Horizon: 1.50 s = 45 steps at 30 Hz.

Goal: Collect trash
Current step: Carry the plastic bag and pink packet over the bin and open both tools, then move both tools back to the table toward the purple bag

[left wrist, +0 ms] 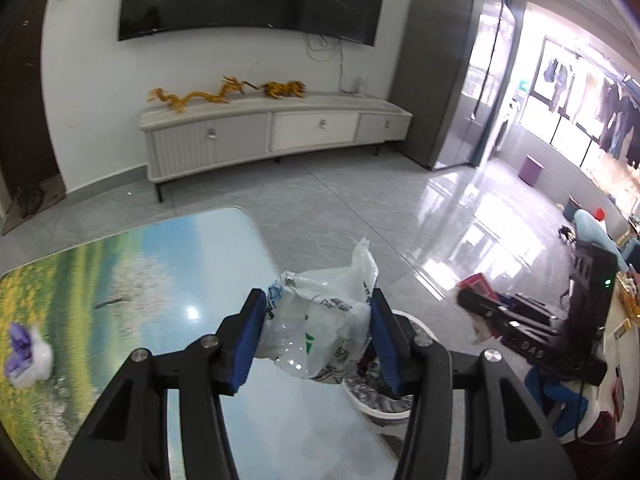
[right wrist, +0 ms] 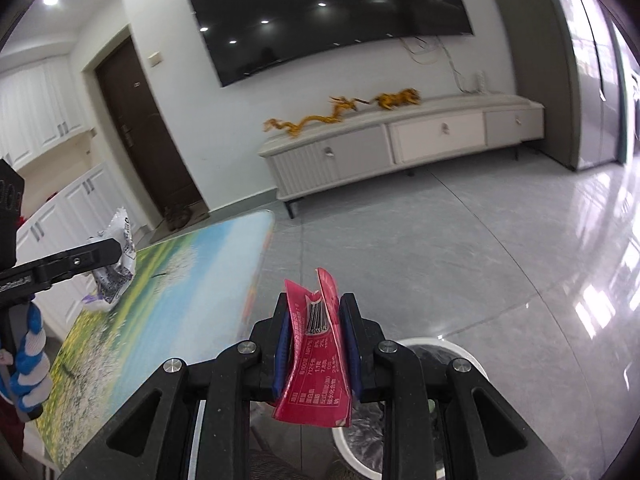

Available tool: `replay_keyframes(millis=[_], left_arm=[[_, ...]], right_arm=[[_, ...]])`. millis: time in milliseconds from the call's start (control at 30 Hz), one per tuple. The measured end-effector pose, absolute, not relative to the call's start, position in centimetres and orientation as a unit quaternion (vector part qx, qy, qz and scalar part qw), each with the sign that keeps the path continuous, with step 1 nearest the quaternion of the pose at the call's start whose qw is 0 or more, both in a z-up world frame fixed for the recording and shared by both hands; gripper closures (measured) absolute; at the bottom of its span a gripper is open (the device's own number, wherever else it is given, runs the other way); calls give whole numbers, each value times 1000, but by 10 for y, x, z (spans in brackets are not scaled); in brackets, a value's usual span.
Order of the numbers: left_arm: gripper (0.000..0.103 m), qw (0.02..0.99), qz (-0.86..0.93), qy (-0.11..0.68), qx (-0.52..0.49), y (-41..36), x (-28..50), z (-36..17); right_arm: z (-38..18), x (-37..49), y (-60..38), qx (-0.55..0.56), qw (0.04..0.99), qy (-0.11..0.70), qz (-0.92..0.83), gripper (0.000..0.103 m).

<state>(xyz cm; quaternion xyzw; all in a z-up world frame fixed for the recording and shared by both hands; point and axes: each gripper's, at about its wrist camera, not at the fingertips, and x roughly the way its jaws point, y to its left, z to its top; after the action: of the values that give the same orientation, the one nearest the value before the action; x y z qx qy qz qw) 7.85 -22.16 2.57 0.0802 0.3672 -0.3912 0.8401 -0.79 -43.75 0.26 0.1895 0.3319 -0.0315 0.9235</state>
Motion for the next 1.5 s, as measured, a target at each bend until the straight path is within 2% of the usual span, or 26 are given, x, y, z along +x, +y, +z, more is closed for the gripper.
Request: replay_keyframes(millis=[400, 600, 633, 700, 767, 833, 1067, 1500], left_arm=[[53, 792, -418, 433, 103, -332, 65, -37], [47, 773, -420, 466, 93, -357, 64, -68], [44, 769, -420, 472, 90, -360, 65, -73], [43, 762, -422, 483, 85, -366, 67, -81], [42, 755, -425, 492, 84, -371, 66, -88], [38, 752, -427, 495, 88, -375, 64, -92], [37, 753, -422, 497, 86, -372, 65, -90], [37, 800, -387, 452, 76, -323, 60, -57]], right_arm=[[-73, -26, -498, 251, 881, 390, -90, 80], [-105, -25, -510, 261, 863, 418, -109, 76], [-109, -24, -510, 258, 860, 424, -117, 74], [-118, -21, -513, 259, 854, 434, -126, 62], [-126, -22, -518, 264, 848, 440, -133, 55], [-131, -23, -521, 265, 844, 444, -139, 52], [-130, -29, -531, 271, 839, 441, -166, 51], [-72, -34, -520, 259, 859, 395, -195, 45]])
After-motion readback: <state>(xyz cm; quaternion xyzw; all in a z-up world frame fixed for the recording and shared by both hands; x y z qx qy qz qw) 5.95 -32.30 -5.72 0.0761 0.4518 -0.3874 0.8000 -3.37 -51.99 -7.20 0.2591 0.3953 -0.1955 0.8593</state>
